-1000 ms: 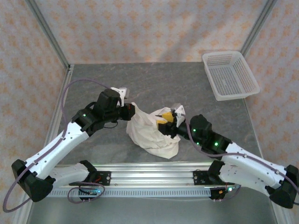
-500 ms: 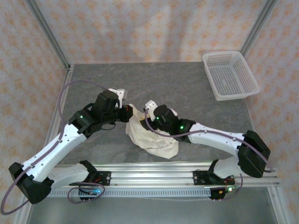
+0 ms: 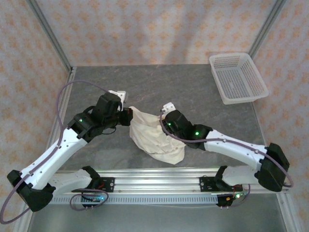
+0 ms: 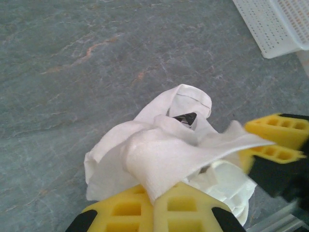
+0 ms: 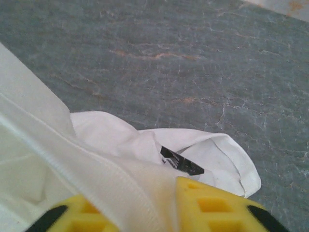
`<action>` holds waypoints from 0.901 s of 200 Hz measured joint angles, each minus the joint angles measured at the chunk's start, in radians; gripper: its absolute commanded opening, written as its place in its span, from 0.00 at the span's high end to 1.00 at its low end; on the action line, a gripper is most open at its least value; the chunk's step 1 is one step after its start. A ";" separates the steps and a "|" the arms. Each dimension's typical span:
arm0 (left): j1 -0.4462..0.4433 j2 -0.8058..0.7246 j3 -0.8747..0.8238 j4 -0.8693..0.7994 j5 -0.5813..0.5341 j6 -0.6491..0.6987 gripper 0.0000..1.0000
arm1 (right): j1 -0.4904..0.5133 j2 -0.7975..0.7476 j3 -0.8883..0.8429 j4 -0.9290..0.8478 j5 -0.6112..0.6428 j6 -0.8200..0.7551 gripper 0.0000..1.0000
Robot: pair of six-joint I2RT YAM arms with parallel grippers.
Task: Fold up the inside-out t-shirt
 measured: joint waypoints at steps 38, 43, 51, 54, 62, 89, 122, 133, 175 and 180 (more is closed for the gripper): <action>0.032 0.003 0.048 -0.046 -0.010 0.031 1.00 | -0.055 -0.082 -0.023 -0.045 -0.072 0.080 0.96; 0.036 0.005 0.058 -0.052 -0.011 0.035 1.00 | -0.066 -0.091 -0.029 -0.048 -0.085 0.094 0.95; 0.043 0.008 0.068 -0.059 -0.013 0.045 1.00 | -0.083 -0.103 -0.036 -0.055 -0.102 0.116 0.93; 0.045 0.008 0.072 -0.061 -0.013 0.048 1.00 | -0.088 -0.107 -0.039 -0.058 -0.108 0.121 0.92; 0.050 0.010 0.081 -0.069 -0.013 0.054 1.00 | -0.098 -0.115 -0.041 -0.066 -0.125 0.136 0.90; 0.068 0.022 0.098 -0.083 -0.007 0.076 1.00 | -0.101 -0.124 -0.039 -0.089 -0.180 0.155 1.00; 0.111 0.100 0.255 -0.135 0.038 0.112 1.00 | -0.115 -0.113 0.136 -0.205 -0.281 0.099 1.00; 0.122 0.153 0.401 -0.153 0.048 0.137 1.00 | -0.125 -0.084 0.302 -0.265 -0.296 0.050 1.00; 0.128 0.297 1.047 -0.108 0.096 0.193 1.00 | -0.141 0.044 1.010 -0.328 -0.307 -0.114 1.00; 0.128 0.292 1.077 -0.098 0.107 0.195 1.00 | -0.141 0.043 1.052 -0.330 -0.312 -0.127 1.00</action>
